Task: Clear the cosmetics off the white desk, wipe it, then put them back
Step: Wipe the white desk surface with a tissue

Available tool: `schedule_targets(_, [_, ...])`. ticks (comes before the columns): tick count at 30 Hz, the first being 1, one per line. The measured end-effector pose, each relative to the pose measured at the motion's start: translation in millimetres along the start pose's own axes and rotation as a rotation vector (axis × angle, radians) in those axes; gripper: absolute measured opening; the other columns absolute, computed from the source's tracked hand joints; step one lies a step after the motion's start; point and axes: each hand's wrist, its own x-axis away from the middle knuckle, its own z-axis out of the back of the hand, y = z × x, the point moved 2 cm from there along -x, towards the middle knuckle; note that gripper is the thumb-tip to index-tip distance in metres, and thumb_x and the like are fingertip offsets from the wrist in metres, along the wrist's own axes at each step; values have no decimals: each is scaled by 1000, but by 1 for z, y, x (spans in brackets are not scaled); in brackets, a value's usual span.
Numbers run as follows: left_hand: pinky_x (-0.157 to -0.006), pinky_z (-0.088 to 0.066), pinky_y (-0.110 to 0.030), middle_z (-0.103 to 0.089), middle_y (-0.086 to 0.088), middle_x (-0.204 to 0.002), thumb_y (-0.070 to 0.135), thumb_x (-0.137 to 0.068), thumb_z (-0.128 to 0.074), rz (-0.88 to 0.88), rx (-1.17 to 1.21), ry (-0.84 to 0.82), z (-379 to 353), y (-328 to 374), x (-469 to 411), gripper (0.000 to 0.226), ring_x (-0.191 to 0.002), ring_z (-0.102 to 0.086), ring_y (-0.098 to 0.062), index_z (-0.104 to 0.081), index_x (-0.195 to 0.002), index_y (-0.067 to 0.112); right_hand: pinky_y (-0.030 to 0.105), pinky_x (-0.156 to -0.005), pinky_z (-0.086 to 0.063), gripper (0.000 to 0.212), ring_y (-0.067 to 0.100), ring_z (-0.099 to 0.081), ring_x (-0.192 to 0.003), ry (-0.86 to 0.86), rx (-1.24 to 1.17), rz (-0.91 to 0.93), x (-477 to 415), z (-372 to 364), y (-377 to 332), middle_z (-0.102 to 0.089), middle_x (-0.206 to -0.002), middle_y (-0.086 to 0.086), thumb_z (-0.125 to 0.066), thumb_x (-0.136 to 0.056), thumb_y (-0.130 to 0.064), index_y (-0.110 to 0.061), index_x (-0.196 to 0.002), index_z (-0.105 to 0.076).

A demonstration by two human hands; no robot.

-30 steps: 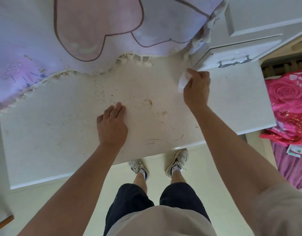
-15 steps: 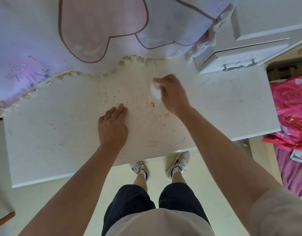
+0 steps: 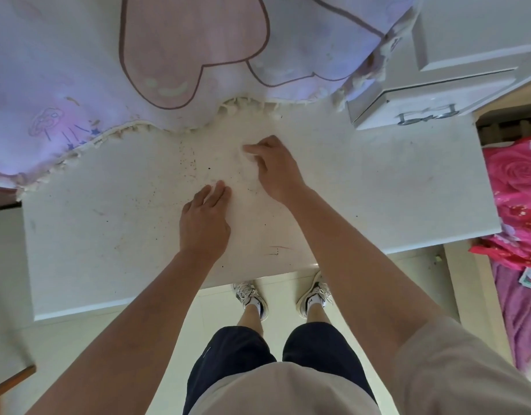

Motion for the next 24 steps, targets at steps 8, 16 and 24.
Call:
schedule_targets(8, [-107,-36,-47,-40,-2,-153,2,-85,-53,26,-14,-1,-7,3,3,60,-139,-36,-31,-46,-143,12,37,-86,-42,44,37,-47,-107,514,133,-534,115,64,113,-47,-123,21,-47,-94,2,-9,-136,-56])
schedule_targets(16, [-115,-25,-43,-28,-1,-159,-1,-89,-43,19,12,-13,-3,4,6,63,-146,-25,-26,-35,-149,12,38,-77,-47,57,35,-48,-95,254,15,-228,115,-18,11,-53,-114,17,-46,-77,17,-5,-128,-60])
schedule_targets(24, [-110,-28,-56,-41,-21,-146,6,-85,-51,164,-3,195,-6,-24,35,52,-135,-36,-40,-48,-137,8,38,-96,-45,47,31,-49,-110,435,4,-424,123,50,80,-49,-123,14,-47,-90,4,-14,-132,-61])
